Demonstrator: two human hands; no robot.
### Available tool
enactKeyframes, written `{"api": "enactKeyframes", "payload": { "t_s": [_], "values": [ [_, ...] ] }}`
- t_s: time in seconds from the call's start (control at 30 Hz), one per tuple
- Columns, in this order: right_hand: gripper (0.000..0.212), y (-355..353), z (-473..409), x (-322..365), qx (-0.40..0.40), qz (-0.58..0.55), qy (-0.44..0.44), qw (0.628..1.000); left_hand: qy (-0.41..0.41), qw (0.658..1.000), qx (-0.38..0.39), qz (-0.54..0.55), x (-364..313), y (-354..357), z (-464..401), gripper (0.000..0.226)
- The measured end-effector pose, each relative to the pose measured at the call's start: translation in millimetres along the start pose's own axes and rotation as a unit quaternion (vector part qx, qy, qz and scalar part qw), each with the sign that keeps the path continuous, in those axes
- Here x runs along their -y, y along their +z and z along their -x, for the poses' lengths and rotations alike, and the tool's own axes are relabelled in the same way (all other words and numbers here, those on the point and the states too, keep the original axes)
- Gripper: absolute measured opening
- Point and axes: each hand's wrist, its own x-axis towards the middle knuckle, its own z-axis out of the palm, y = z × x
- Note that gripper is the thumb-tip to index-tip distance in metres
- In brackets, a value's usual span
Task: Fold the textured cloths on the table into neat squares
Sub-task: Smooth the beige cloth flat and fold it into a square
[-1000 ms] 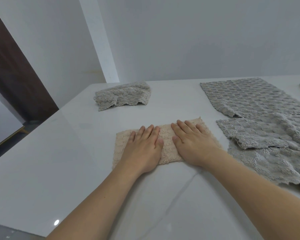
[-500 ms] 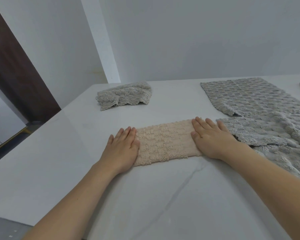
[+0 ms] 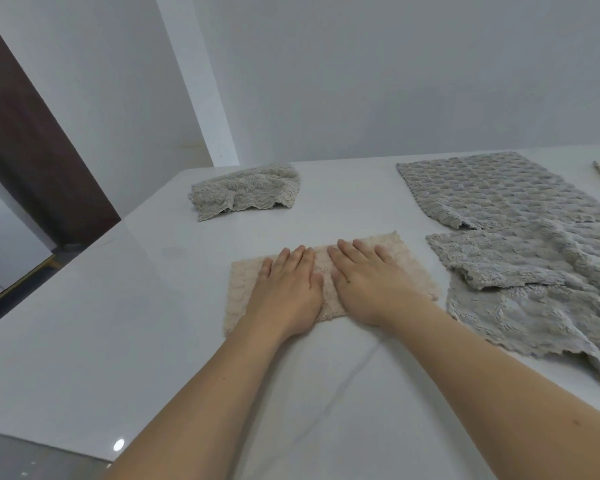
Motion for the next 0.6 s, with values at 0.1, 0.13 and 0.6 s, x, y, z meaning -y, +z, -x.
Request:
{"api": "enactKeyframes", "payload": {
  "t_s": [0.1,0.13,0.6],
  "values": [
    [0.055,0.1,-0.5,0.2,-0.001,0.001,0.004,1.0,-0.001,1.0,0.008,0.0,0.3,-0.5,-0.5,0.057],
    [0.055,0.5,-0.7,-0.2,0.0,0.002,0.006,1.0,-0.001,1.0,0.01,0.001,0.9,-0.4,-0.2,0.057],
    [0.056,-14.5,11.7,-50.2,0.037,0.022,0.111,0.993,-0.058,0.998,0.024,0.017,54.4,-10.6,18.9,0.058]
  ]
}}
